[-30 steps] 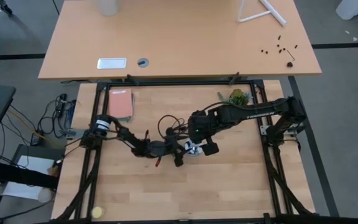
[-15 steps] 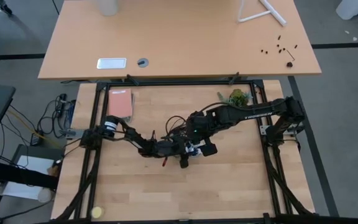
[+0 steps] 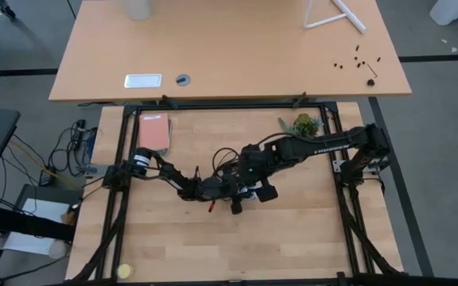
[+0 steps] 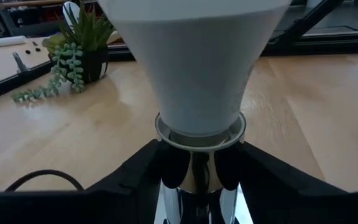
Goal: Screw lightbulb
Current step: Insert the lightbulb into the lamp
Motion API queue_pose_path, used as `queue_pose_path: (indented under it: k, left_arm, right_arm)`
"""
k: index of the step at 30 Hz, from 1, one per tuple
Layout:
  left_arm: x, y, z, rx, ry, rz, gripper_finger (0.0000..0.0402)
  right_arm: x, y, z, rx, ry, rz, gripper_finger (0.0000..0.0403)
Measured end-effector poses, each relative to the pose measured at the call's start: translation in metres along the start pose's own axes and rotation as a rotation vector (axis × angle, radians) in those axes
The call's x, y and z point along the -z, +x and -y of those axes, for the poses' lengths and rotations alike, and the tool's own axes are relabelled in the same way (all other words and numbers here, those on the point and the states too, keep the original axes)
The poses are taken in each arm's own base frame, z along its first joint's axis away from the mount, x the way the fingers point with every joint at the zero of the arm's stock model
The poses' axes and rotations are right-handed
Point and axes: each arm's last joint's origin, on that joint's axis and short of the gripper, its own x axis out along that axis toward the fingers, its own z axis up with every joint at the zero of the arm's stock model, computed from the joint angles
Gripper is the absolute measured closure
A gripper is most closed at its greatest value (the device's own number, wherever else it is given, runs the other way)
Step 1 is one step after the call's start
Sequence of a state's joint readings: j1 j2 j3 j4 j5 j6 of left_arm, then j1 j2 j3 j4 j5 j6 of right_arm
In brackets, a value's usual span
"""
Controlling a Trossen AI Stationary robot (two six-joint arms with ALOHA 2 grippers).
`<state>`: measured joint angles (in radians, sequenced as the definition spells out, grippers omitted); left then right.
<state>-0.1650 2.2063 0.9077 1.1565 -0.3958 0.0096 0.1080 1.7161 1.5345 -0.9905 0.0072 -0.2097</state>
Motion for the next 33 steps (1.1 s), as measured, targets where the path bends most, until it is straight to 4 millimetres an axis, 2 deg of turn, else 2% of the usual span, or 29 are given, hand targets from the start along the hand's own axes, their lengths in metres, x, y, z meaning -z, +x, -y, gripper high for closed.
queue_pose_path:
  k: [5, 12, 19, 24, 33]
  left_arm:
    - [0.000, 0.000, 0.000, 0.000, -0.024, -0.001, 0.0216]
    - [0.000, 0.000, 0.000, 0.000, -0.023, -0.003, 0.0217]
    - [0.000, 0.000, 0.000, 0.000, -0.028, -0.006, 0.0217]
    - [0.000, 0.000, 0.000, 0.000, -0.040, -0.007, 0.0217]
    - [0.001, 0.000, 0.000, 0.000, -0.039, -0.009, 0.0217]
  right_arm:
    - [-0.004, 0.000, -0.007, 0.000, -0.024, 0.024, 0.0009]
    - [-0.002, 0.000, 0.000, 0.021, -0.019, 0.019, 0.0004]
    - [-0.002, 0.026, 0.006, 0.009, -0.024, -0.063, 0.0004]
    - [-0.005, 0.036, 0.006, 0.002, -0.038, -0.086, 0.0004]
    - [-0.002, 0.061, 0.004, -0.047, -0.092, -0.183, 0.0026]
